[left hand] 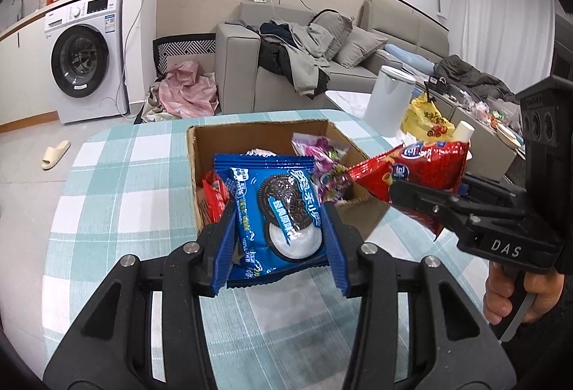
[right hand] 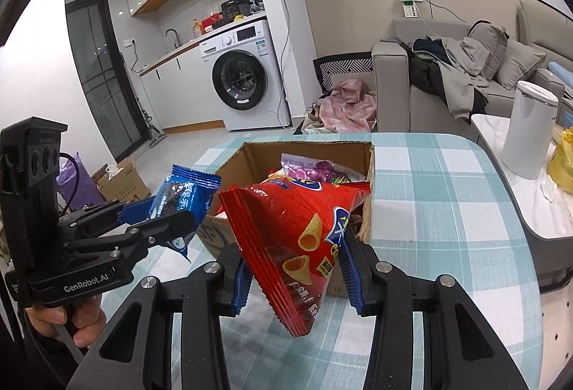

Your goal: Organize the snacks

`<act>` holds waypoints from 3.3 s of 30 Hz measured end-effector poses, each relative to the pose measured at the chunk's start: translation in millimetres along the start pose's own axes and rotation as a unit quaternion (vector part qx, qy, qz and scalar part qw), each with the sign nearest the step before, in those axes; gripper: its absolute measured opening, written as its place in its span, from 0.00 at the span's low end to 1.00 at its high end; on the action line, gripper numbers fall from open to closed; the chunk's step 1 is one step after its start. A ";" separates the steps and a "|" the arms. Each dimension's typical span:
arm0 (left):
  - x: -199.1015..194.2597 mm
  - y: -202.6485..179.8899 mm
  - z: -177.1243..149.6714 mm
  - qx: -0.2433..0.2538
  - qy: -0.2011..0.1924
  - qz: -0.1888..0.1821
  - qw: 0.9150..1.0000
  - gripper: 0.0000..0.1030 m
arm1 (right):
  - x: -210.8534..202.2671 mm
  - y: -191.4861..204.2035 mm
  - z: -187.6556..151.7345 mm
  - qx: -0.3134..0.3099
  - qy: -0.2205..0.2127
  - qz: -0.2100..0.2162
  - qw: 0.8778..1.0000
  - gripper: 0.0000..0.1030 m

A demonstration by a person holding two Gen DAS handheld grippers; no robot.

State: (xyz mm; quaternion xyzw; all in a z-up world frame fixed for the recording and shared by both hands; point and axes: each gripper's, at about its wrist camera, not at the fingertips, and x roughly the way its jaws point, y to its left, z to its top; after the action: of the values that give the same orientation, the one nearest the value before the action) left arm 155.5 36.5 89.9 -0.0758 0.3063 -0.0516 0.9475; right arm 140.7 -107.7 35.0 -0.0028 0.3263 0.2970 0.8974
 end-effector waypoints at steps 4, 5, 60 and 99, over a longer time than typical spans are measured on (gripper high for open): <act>10.2 4.5 5.7 -0.005 0.002 0.002 1.000 0.41 | 8.6 -1.7 4.7 0.005 0.002 -0.004 1.000 0.42; 13.5 6.0 7.3 -0.006 0.002 0.003 1.000 0.41 | 11.2 -2.2 6.3 0.006 0.002 -0.004 1.000 0.42; 21.4 22.9 -12.5 0.001 -0.050 0.037 0.998 1.00 | 12.5 -28.6 0.3 0.005 -0.054 0.014 0.998 0.99; -27.5 19.3 -104.0 0.011 -0.128 0.088 0.988 1.00 | -20.5 -7.0 -82.0 -0.054 -0.144 0.012 0.988 1.00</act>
State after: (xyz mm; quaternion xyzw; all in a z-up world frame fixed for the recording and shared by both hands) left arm 73.1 47.7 19.0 -0.0443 0.1879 0.0387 0.9804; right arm 84.1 -140.7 -18.9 -0.0046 0.1770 0.3224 0.9299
